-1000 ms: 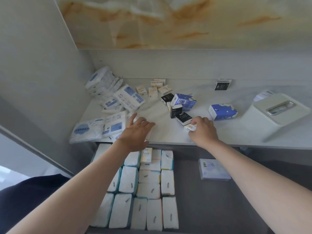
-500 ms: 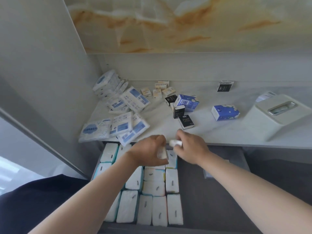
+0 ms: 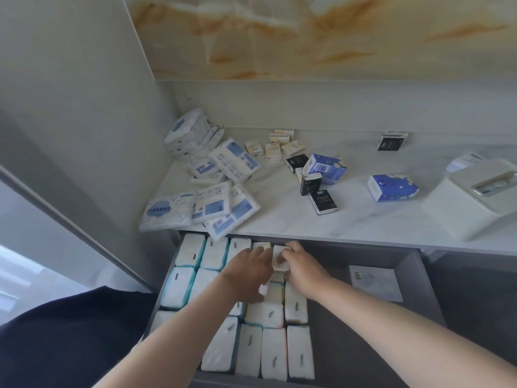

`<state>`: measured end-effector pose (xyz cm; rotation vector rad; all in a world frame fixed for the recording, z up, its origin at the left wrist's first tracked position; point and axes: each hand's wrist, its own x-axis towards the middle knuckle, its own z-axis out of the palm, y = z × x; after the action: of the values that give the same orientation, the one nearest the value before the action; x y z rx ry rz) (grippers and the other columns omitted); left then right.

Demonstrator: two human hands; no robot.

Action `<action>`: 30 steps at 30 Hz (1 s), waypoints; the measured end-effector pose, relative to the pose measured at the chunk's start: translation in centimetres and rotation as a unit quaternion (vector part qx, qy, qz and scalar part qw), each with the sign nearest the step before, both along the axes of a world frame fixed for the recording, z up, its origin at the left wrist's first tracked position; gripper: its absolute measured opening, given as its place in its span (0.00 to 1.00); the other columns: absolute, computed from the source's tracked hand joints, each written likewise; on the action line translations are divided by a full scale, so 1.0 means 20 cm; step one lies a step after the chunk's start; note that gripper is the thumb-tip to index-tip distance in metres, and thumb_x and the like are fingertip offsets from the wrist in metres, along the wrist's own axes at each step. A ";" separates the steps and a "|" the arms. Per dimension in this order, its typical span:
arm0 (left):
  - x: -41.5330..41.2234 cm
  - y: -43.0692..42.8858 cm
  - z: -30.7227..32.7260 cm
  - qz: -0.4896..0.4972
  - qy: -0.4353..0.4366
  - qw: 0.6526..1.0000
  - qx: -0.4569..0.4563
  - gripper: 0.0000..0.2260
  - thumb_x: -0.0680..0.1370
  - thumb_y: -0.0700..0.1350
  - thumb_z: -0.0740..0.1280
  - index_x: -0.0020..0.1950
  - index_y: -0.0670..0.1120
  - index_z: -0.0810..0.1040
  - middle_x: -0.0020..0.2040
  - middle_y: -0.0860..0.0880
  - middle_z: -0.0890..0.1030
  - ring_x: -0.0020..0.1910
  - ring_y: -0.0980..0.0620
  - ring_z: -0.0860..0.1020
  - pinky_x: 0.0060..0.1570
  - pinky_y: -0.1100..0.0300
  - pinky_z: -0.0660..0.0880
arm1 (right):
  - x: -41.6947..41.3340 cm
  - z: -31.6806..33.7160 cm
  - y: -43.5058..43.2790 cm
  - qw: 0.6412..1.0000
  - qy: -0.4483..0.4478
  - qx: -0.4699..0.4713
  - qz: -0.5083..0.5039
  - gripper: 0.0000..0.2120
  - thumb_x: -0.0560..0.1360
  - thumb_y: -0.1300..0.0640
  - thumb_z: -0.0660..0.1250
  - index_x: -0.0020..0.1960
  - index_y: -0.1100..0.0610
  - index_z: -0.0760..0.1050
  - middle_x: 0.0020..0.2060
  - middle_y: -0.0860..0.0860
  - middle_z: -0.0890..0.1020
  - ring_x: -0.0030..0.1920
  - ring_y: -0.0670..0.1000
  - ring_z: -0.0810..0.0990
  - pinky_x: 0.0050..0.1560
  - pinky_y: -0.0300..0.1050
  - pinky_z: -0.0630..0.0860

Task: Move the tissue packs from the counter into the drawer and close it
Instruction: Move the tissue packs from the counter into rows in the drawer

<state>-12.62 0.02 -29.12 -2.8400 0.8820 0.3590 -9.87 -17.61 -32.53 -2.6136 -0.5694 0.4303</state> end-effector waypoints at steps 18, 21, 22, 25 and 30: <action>-0.05 0.09 0.00 0.097 0.026 0.995 -0.013 0.31 0.74 0.61 0.67 0.74 0.52 0.66 0.73 0.50 0.65 0.72 0.48 0.62 0.69 0.50 0.63 | -0.06 0.07 0.01 0.999 -0.021 -0.003 0.029 0.27 0.74 0.68 0.62 0.72 0.54 0.72 0.72 0.49 0.71 0.71 0.54 0.70 0.71 0.46 0.66; -0.01 0.07 0.06 0.124 0.053 0.990 -0.049 0.26 0.77 0.59 0.65 0.73 0.53 0.68 0.73 0.51 0.67 0.72 0.49 0.64 0.69 0.51 0.64 | -0.04 0.13 0.01 0.998 0.009 -0.040 0.052 0.29 0.75 0.66 0.61 0.73 0.50 0.71 0.74 0.48 0.70 0.72 0.53 0.69 0.71 0.48 0.66; 0.01 0.06 0.10 0.138 0.053 0.986 -0.082 0.24 0.78 0.57 0.65 0.72 0.54 0.69 0.71 0.52 0.69 0.71 0.49 0.66 0.68 0.52 0.66 | -0.02 0.16 0.01 0.999 0.000 -0.033 0.040 0.27 0.75 0.66 0.61 0.72 0.49 0.73 0.71 0.49 0.74 0.70 0.53 0.72 0.68 0.48 0.69; 0.12 0.03 0.26 0.176 0.033 0.968 -0.179 0.16 0.79 0.54 0.63 0.66 0.55 0.75 0.64 0.54 0.76 0.62 0.51 0.75 0.58 0.54 0.74 | 0.07 0.31 0.02 0.997 -0.071 0.011 0.000 0.17 0.77 0.63 0.62 0.60 0.50 0.82 0.59 0.50 0.82 0.60 0.54 0.80 0.56 0.44 0.75; 0.40 0.04 0.45 0.204 -0.042 0.949 -0.237 0.15 0.77 0.42 0.61 0.62 0.52 0.77 0.57 0.51 0.81 0.55 0.49 0.79 0.53 0.54 0.77 | 0.35 0.54 0.02 0.977 -0.160 0.124 -0.073 0.14 0.76 0.66 0.62 0.48 0.54 0.84 0.49 0.49 0.85 0.51 0.51 0.82 0.50 0.43 0.76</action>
<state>-4.59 0.82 -20.06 -3.4536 0.3905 0.0677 -2.94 -17.28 -21.71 -2.4725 -0.4894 -0.1056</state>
